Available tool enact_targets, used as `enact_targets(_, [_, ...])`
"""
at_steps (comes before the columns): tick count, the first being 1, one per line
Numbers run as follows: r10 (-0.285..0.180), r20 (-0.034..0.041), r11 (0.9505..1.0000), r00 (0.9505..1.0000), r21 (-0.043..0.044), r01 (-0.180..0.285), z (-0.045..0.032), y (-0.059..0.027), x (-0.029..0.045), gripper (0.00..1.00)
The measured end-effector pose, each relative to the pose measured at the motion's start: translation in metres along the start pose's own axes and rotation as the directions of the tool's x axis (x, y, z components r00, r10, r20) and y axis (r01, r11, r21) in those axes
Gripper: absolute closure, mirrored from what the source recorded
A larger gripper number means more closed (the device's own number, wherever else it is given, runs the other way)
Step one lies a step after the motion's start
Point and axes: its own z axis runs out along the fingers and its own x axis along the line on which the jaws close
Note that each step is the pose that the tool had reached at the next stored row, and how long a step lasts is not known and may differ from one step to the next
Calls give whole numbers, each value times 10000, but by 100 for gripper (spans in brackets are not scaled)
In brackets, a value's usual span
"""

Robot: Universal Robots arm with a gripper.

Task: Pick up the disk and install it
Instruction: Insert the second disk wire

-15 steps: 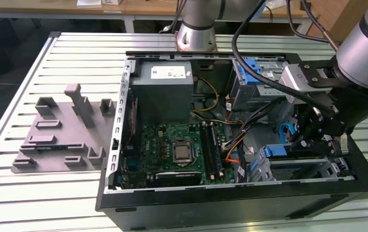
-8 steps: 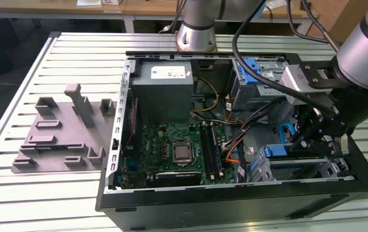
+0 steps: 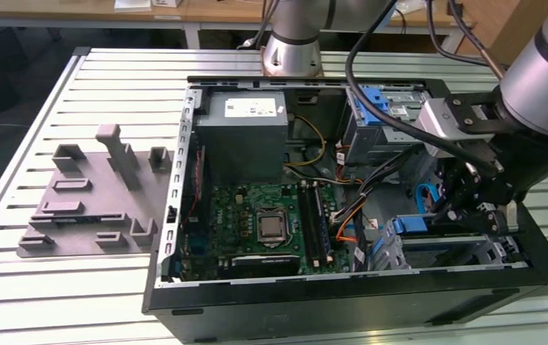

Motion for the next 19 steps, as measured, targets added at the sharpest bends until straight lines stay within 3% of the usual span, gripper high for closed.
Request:
enact_targets(11, [2,0,10000,10000,-3,-2,44,-2,3,84])
enact_targets(19, [3,12,10000,10000,-2,-3,35,-2,2,84])
